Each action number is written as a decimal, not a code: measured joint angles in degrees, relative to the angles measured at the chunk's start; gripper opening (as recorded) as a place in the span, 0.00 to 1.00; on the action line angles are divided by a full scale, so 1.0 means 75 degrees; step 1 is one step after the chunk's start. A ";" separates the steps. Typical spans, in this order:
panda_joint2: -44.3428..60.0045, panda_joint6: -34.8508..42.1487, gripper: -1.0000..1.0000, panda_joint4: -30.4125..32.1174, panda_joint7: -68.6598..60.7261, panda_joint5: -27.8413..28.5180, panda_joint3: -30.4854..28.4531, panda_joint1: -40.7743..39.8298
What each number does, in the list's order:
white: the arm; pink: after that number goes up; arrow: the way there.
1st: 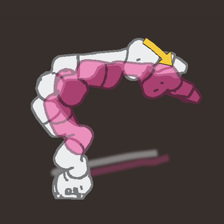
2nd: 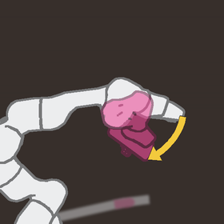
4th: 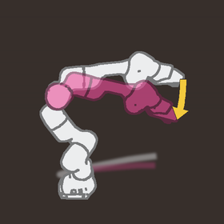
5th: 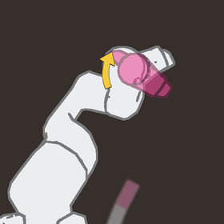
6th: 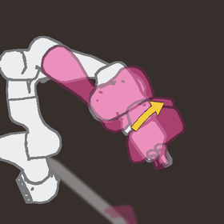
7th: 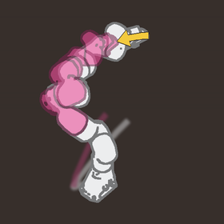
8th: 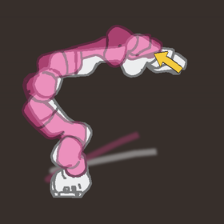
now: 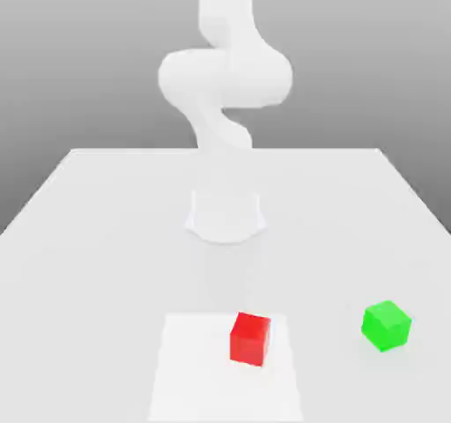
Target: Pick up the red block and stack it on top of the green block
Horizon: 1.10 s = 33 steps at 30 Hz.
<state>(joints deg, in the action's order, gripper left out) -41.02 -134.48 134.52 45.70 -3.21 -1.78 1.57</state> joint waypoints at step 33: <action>0.7357 -0.4906 0.00 0.2997 0.2863 0.0365 0.0173 0.0612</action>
<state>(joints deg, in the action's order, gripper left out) 14.16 -171.28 157.00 67.17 -0.47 -0.48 6.16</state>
